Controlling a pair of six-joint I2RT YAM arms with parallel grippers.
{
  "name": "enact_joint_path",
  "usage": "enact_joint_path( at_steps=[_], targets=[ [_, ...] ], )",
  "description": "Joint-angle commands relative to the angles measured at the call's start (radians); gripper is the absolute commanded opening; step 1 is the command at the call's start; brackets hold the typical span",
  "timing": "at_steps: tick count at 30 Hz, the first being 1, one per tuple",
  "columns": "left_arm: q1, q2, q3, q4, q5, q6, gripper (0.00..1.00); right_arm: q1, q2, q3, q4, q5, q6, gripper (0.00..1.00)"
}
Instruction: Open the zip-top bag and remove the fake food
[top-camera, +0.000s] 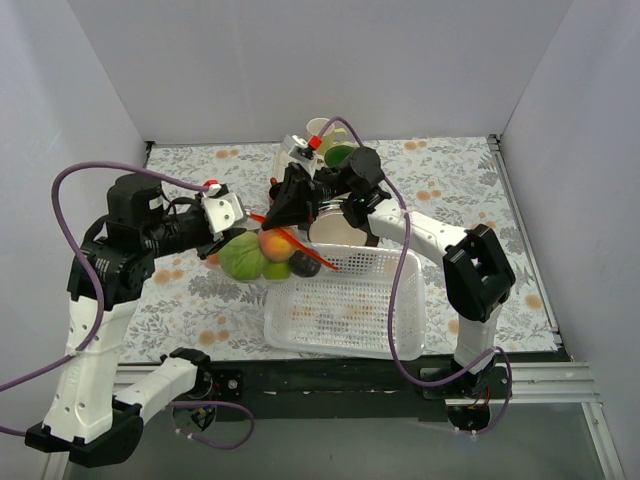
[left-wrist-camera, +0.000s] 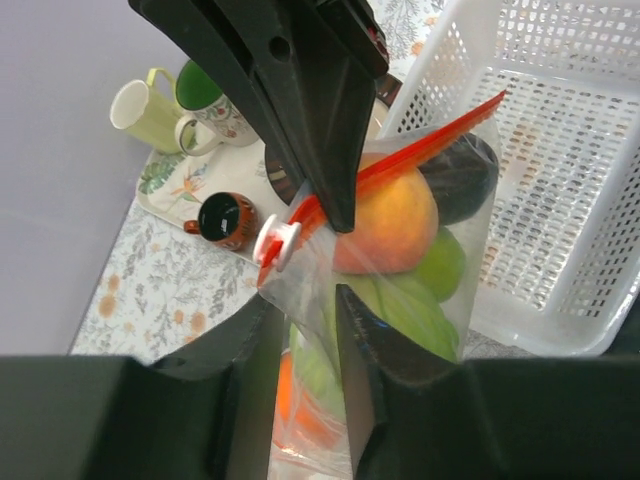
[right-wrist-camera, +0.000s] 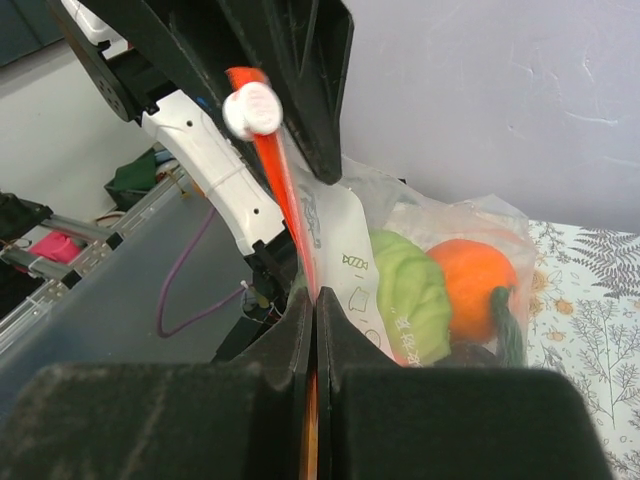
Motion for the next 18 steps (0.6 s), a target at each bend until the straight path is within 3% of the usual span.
enact_joint_path(
  at_steps=[1,3,4,6,7,9,12,16,18],
  targets=[
    [-0.002,0.027,0.036,-0.095,0.020,0.045,0.18,-0.002,0.005,0.057,0.059,0.005,0.012,0.01],
    [-0.002,0.063,0.059,-0.139,0.020,0.051,0.07,-0.006,0.005,0.065,0.055,0.014,0.012,0.24],
    [-0.002,0.073,0.068,-0.152,0.020,0.054,0.03,-0.008,0.002,0.065,0.058,0.023,0.009,0.48],
    [-0.002,0.109,0.091,-0.183,0.012,0.053,0.00,-0.009,-0.011,0.065,0.049,0.028,-0.009,0.66],
    [-0.002,0.116,0.094,-0.184,0.003,0.048,0.00,-0.011,-0.015,0.066,0.035,0.037,-0.041,0.82],
    [-0.002,0.117,0.097,-0.175,0.000,0.037,0.00,-0.009,-0.040,0.068,-0.032,0.051,-0.092,0.96],
    [-0.002,0.091,0.070,-0.108,-0.016,-0.001,0.00,-0.008,-0.092,0.039,-0.092,0.110,-0.211,0.98],
    [-0.002,0.069,0.048,-0.060,-0.026,-0.018,0.00,0.026,-0.173,-0.003,-0.389,0.297,-0.507,0.98],
    [-0.002,0.072,0.048,-0.058,-0.033,-0.029,0.00,0.051,-0.207,-0.033,-0.421,0.374,-0.619,0.98]
  ],
)
